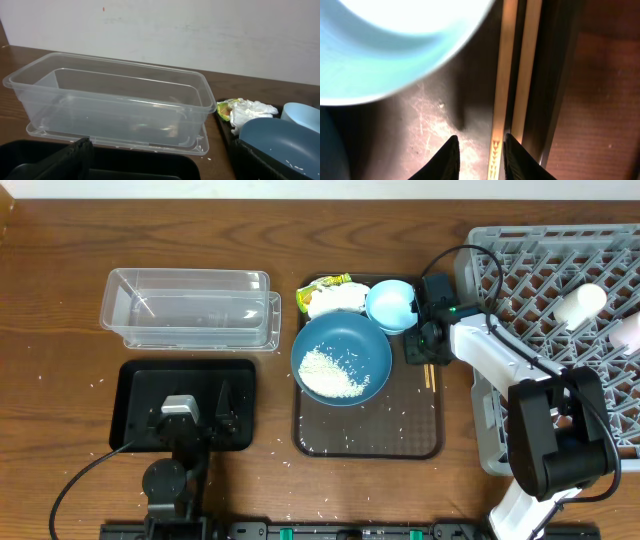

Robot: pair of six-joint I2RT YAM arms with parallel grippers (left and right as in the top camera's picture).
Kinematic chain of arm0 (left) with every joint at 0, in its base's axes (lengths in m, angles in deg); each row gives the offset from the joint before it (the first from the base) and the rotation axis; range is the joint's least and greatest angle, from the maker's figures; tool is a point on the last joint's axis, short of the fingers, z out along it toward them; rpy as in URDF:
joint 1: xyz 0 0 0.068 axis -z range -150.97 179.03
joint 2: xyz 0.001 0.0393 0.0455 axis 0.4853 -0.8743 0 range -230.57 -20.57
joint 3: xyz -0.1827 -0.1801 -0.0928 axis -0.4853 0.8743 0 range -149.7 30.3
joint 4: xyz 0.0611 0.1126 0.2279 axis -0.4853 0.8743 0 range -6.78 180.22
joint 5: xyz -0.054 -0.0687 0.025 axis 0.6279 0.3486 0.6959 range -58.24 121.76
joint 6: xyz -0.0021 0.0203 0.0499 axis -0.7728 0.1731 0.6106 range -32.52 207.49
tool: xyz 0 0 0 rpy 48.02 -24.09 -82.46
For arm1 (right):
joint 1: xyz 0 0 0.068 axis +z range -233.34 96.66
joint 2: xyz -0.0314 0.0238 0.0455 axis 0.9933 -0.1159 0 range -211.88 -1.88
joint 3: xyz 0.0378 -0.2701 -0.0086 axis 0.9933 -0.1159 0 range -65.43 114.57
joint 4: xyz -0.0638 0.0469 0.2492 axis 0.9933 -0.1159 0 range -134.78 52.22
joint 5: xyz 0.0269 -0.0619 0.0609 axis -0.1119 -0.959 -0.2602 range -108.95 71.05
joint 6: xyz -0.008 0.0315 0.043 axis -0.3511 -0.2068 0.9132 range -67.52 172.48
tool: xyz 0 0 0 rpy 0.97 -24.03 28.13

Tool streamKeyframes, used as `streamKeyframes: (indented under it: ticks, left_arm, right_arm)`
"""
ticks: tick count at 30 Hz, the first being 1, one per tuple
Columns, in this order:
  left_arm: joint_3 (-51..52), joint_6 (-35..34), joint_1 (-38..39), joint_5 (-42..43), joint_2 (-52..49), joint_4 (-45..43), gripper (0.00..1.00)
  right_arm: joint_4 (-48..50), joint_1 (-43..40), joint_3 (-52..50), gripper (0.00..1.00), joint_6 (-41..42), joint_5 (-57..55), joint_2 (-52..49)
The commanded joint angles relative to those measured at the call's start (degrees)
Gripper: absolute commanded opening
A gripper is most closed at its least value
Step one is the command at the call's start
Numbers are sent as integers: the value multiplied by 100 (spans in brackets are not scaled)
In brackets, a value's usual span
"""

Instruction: Sort waste into correct bins and load items into the dishwasher rack

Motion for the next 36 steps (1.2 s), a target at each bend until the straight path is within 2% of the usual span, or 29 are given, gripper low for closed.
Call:
streamKeyframes:
  ticks: [1,25,36]
  left_arm:
    - [98,74,-26,101,35,192,89]
    - [98,74,-26,101,35,192,89]
    - [98,74,-26,101,35,195,89]
  right_arm:
    - [127,-92,-35,28,-146,-2,-96]
    - [319,-136,-46,30,-149,-107,-247]
    - [330,-107,-46,22,-83,-66,-332]
